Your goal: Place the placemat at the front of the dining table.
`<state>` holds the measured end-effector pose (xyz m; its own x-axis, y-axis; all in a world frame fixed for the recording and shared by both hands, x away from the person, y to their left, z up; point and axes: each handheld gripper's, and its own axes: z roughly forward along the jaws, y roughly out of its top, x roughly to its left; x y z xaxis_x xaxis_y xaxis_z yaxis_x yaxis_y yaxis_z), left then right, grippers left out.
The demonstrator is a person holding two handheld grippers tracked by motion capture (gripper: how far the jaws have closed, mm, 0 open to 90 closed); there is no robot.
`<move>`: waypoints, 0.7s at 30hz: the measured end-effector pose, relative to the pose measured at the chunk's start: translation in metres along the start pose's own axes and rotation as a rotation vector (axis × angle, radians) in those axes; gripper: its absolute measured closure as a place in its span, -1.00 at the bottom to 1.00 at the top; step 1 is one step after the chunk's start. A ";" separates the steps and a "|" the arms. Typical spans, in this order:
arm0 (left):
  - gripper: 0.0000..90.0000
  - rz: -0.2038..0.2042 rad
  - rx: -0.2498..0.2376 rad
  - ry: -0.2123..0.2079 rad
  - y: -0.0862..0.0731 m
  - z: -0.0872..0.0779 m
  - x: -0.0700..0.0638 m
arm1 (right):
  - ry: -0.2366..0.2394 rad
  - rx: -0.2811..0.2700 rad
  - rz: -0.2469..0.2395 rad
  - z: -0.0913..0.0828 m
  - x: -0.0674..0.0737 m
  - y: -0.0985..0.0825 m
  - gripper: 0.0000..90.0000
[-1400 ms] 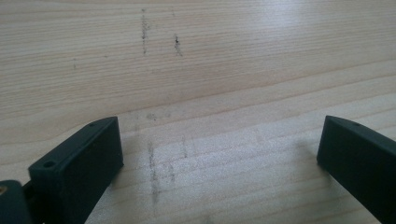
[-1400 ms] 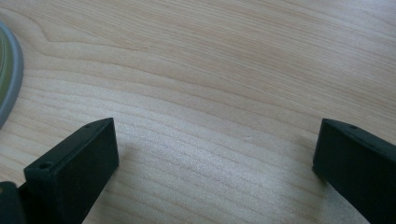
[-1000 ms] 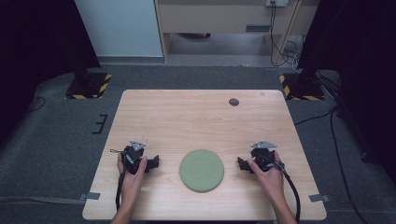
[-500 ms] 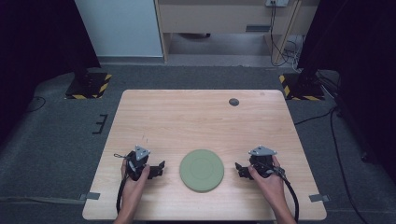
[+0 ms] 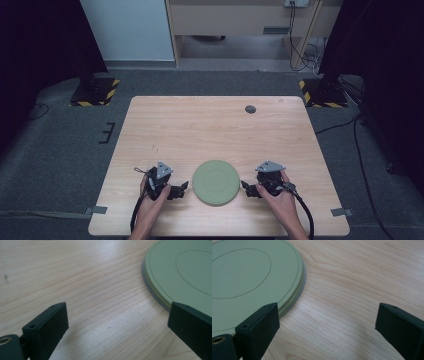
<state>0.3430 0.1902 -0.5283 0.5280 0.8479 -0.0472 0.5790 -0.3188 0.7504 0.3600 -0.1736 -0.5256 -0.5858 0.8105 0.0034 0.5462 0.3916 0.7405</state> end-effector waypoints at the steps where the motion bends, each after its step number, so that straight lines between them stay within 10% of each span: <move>1: -0.94 0.000 0.000 0.000 0.000 0.000 0.000 | 0.001 -0.002 -0.002 0.000 0.000 0.000 -0.88; 21: -0.96 0.054 0.020 -0.040 0.002 0.008 -0.020 | 0.010 0.012 -0.040 0.005 0.014 0.003 -0.90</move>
<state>0.3388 0.1694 -0.5312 0.5828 0.8119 -0.0336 0.5611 -0.3722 0.7393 0.3561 -0.1585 -0.5268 -0.6134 0.7895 -0.0193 0.5292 0.4291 0.7320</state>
